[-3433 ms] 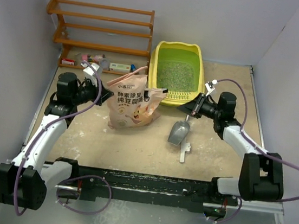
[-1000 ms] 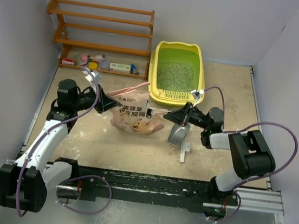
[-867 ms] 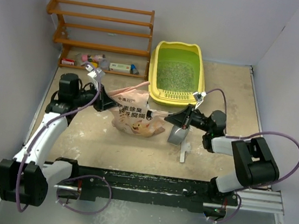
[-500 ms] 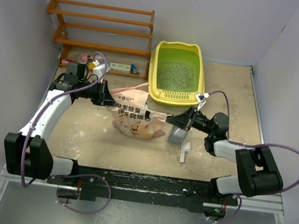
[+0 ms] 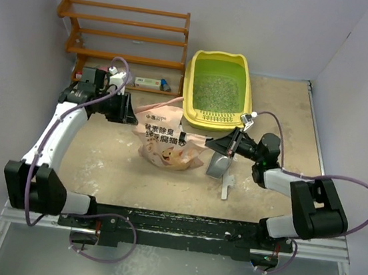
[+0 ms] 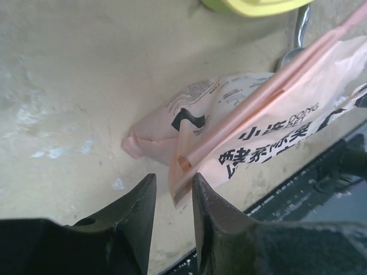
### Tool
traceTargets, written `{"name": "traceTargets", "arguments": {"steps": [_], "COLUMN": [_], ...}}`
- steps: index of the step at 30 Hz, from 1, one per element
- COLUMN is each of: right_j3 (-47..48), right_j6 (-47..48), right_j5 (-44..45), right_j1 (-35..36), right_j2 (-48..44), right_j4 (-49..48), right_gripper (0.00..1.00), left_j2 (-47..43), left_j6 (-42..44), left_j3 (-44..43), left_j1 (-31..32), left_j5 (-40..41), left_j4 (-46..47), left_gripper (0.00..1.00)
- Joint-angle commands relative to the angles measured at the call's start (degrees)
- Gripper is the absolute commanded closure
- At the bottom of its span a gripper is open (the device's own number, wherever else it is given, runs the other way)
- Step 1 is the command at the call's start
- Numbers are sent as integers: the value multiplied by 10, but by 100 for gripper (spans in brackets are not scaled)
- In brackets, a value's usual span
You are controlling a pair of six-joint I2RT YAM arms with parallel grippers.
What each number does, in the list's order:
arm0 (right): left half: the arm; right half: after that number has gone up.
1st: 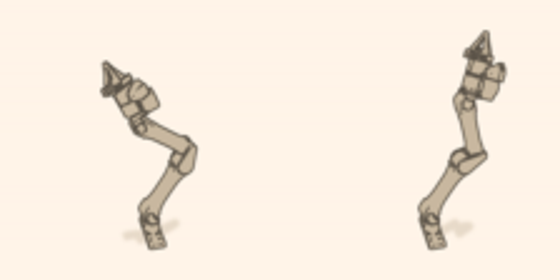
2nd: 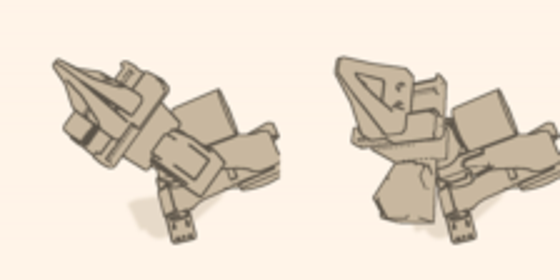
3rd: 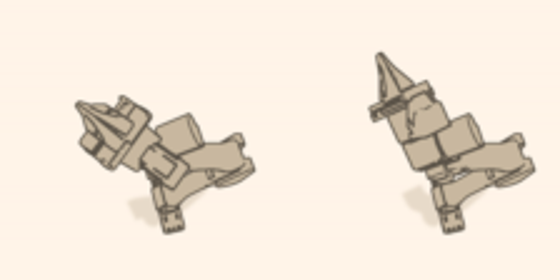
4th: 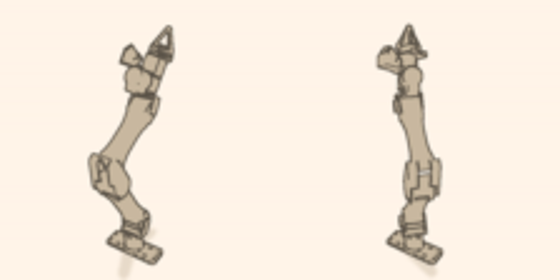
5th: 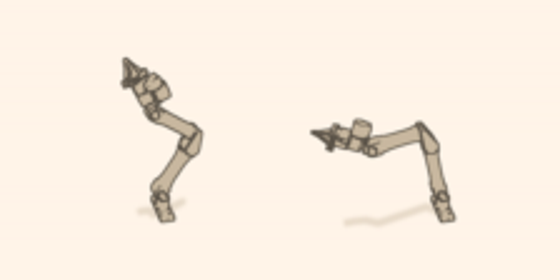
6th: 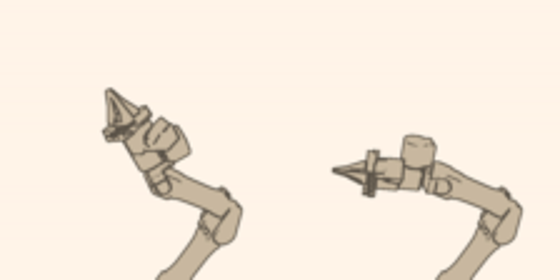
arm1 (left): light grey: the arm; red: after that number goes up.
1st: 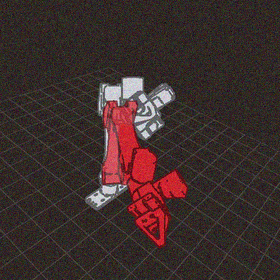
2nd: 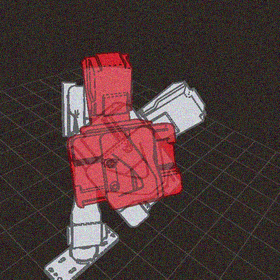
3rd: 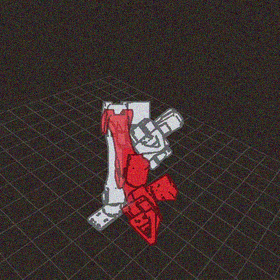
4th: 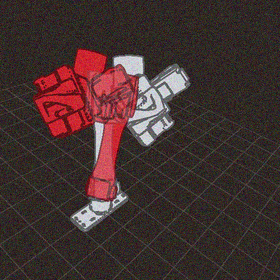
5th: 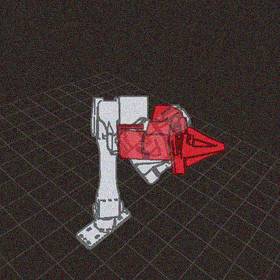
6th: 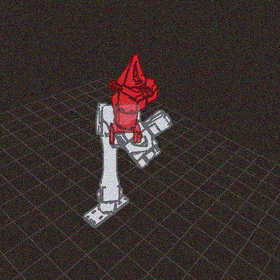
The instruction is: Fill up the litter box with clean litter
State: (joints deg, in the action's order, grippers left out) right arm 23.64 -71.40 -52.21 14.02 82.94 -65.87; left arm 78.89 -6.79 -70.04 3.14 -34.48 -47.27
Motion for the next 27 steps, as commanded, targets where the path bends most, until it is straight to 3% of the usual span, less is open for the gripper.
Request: {"name": "traceTargets", "arguments": {"steps": [1,4,7,12,22,24,27], "right_j3": [54,83,102,118,128,128,131], "right_j6": [92,150,187,228,255,256,263], "right_j5": [15,20,20,21,22,21,18], "right_j1": [-7,-7,-6,-5,-5,-5,-5], "right_j2": [-68,-105,-124,-136,-138,-139,-143], "right_j4": [165,268,336,397,436,442,456], "right_gripper": [100,100,100,100,100,100,100], "left_j2": [-117,-229,-320,-332,-255,-235,-230], "left_j6": [7,71,125,215,351,384,411], "left_j3": [-26,64,148,180,169,171,188], "left_j1": [45,124,173,195,286,312,329], "left_j5": [79,74,53,19,98,140,158], "left_j4": [95,255,345,306,289,291,322], "left_gripper": [64,61,60,59,55,52,38]}}
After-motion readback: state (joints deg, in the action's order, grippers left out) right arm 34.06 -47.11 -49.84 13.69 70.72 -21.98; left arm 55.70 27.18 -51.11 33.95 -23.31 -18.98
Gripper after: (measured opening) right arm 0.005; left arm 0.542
